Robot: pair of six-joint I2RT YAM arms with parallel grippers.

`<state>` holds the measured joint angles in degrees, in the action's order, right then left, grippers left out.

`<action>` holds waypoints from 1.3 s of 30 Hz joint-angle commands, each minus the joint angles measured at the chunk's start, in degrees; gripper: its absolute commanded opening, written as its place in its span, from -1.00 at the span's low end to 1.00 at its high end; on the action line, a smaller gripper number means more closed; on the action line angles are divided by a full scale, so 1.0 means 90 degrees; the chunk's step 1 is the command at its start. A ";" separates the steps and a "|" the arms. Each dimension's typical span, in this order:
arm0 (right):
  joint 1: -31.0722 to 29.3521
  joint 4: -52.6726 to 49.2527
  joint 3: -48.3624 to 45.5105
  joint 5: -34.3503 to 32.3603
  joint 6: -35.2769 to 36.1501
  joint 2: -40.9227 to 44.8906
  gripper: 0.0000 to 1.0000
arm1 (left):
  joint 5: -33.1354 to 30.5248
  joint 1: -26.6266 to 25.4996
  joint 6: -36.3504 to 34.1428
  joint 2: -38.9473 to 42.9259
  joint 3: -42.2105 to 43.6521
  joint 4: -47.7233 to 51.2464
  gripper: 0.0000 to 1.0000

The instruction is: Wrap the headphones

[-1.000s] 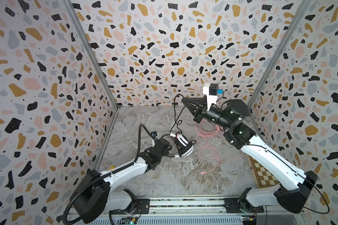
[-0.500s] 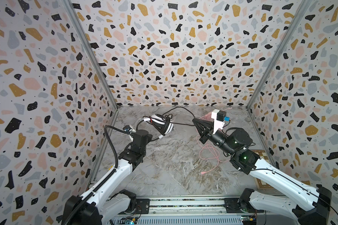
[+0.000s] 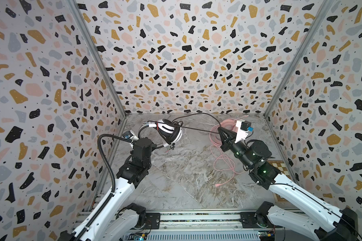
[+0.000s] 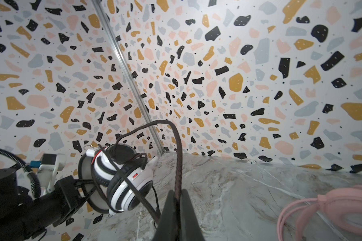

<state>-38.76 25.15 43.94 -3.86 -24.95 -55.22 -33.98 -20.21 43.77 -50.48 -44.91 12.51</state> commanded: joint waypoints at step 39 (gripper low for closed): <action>0.1274 0.1067 -0.0762 0.2289 -0.1388 -0.0303 -0.21 | 0.0144 0.0107 -0.2715 0.1719 0.0385 -0.2201 -1.00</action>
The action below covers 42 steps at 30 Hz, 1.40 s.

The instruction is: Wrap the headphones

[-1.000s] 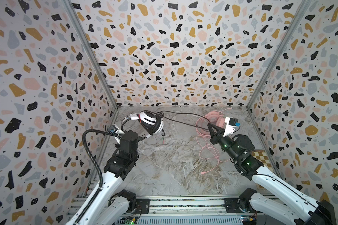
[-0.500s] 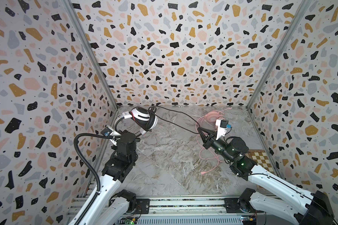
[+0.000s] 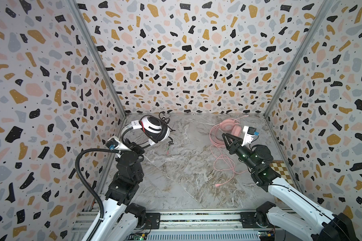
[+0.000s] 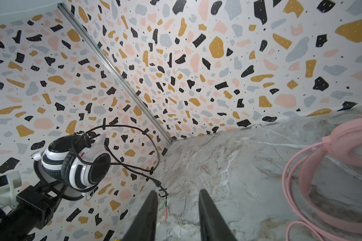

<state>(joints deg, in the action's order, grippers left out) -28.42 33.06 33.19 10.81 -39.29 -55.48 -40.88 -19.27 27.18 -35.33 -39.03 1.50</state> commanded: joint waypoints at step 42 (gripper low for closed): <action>-0.2252 -0.4937 0.5007 -0.0362 0.3027 -0.6816 0.46 | 0.2702 0.0002 -0.1517 0.0018 -0.1617 0.0577 -1.00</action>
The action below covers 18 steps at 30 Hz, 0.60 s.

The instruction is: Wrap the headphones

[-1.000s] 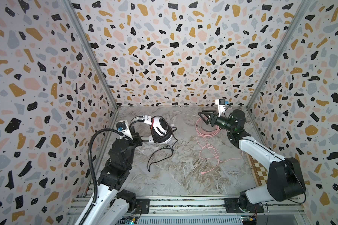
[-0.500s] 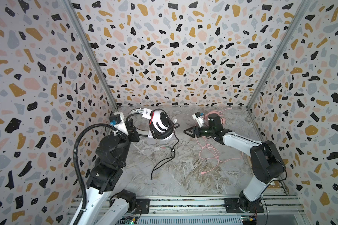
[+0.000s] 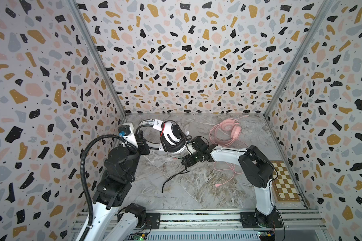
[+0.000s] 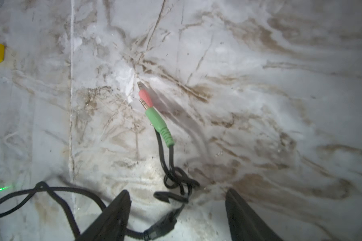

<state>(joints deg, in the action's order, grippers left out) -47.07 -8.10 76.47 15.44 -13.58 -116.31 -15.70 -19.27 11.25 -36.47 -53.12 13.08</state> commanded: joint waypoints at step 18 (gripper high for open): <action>0.1027 0.0229 0.0657 -0.1135 0.0424 0.0356 -1.00 | 0.1312 0.0007 0.0440 0.0025 0.0092 -0.0613 -1.00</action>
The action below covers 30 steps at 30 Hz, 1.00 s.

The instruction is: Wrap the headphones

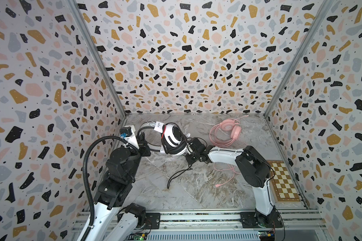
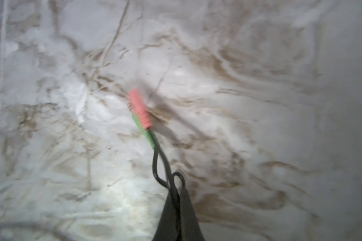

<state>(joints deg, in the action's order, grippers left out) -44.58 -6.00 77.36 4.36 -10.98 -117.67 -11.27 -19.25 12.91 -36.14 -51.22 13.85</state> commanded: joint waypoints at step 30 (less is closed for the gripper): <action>0.1886 -0.1286 0.7176 0.1916 -0.0519 0.0193 -1.00 | 0.2926 -0.1395 0.1089 -0.1217 0.1602 -0.3624 -1.00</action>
<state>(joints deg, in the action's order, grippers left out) -26.04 -20.53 140.11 20.43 -14.63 -122.23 15.84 -30.98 20.21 -46.54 -37.32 -4.51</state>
